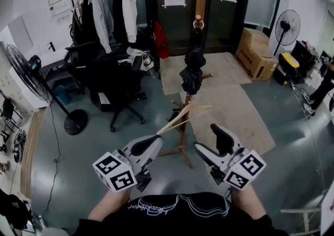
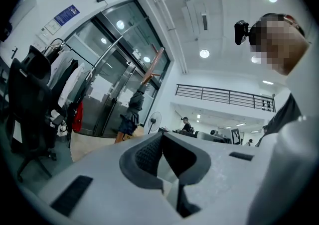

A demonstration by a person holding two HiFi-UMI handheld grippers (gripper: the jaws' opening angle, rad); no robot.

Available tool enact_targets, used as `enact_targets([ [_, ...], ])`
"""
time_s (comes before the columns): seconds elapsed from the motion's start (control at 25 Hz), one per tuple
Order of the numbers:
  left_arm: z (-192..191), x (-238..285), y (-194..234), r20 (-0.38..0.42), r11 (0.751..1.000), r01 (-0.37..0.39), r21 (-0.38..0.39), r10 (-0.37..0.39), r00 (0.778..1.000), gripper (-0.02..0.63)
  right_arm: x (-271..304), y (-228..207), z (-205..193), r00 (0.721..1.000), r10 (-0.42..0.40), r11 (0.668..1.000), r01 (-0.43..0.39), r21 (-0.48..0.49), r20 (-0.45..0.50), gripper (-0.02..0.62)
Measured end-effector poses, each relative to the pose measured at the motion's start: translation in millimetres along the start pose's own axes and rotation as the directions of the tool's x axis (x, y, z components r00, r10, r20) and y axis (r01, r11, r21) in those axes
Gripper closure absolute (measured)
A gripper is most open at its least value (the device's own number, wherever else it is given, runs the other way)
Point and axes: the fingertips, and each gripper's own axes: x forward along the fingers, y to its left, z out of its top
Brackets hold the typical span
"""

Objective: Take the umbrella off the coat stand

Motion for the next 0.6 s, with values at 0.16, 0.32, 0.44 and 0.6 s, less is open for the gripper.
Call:
enact_targets([
  [0.16,1,3,21,0.0,1.0,0.003,-0.006,-0.003,1.0,0.6,17,-12,-1,0.999,-0.033,0.999,0.033,-0.011,-0.006,0.253],
  [0.32,2,14,34,-0.016,1.0,0.007,-0.012,-0.007,1.0,0.6,33,-33,8,0.998,-0.065,0.998,0.065,-0.026,-0.005,0.253],
  [0.44,7,24,46,-0.026,1.0,0.004,-0.014,-0.005,1.0,0.6,50,-52,16,0.997,-0.081,0.996,0.081,-0.043,-0.002,0.253],
  [0.6,13,40,65,-0.038,1.0,-0.005,-0.012,0.004,0.999,0.6,73,-81,23,0.995,-0.102,0.993,0.102,-0.055,-0.002,0.253],
])
